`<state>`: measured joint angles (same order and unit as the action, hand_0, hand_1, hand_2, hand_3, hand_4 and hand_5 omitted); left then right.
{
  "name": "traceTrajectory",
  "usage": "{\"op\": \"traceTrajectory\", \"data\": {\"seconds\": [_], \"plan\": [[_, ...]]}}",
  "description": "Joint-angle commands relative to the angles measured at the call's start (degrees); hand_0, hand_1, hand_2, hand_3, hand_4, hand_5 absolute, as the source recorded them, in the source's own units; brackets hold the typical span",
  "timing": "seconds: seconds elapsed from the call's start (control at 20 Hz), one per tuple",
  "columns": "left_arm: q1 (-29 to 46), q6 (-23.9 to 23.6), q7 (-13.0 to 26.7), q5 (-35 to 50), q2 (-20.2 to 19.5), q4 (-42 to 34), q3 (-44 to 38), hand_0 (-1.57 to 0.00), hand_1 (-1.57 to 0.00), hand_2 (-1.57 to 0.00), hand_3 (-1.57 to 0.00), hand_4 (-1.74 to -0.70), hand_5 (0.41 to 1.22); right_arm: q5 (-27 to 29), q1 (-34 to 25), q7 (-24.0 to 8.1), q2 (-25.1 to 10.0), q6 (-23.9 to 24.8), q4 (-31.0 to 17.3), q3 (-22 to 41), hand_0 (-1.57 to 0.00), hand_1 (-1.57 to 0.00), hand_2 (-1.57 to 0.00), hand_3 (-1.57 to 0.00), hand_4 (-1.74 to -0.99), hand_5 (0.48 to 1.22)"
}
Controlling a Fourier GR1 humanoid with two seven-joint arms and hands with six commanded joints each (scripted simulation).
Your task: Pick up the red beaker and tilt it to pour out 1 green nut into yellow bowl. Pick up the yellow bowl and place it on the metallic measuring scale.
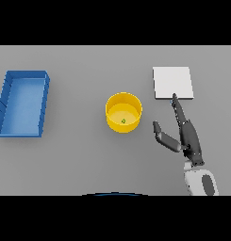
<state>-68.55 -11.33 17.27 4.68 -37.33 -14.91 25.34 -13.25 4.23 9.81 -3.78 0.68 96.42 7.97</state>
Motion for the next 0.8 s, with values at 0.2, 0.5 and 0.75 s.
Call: {"op": "traceTrajectory", "data": {"seconds": [0.2, 0.5, 0.75], "plan": [[15.5, -6.5, 6.3, 7.5, -3.5, -19.2, -1.1, -1.57, -1.57, -1.57, -1.38, -1.74, 1.221, -0.1, -0.5, 0.2, -0.3, 0.3, -0.7, -0.4, 0.0, 0.0, 0.0, 0.0, -1.207, 0.708], [28.4, -15.2, 15.0, 11.7, -5.3, -37.3, 2.0, -1.57, -1.57, -1.57, -1.38, -1.74, 1.221, 0.3, -1.3, -0.3, -0.3, 0.4, -1.9, -1.0, 0.0, 0.0, 0.0, 0.0, -1.186, 0.687], [33.1, -14.1, 17.6, 17.1, -8.7, -44.9, 6.0, -1.57, -1.57, -1.57, -1.41, -1.66, 0.888, 0.1, -1.2, -0.8, 0.3, 0.3, -1.5, -0.3, 0.0, 0.0, 0.0, 0.0, -1.165, 0.678]]}}
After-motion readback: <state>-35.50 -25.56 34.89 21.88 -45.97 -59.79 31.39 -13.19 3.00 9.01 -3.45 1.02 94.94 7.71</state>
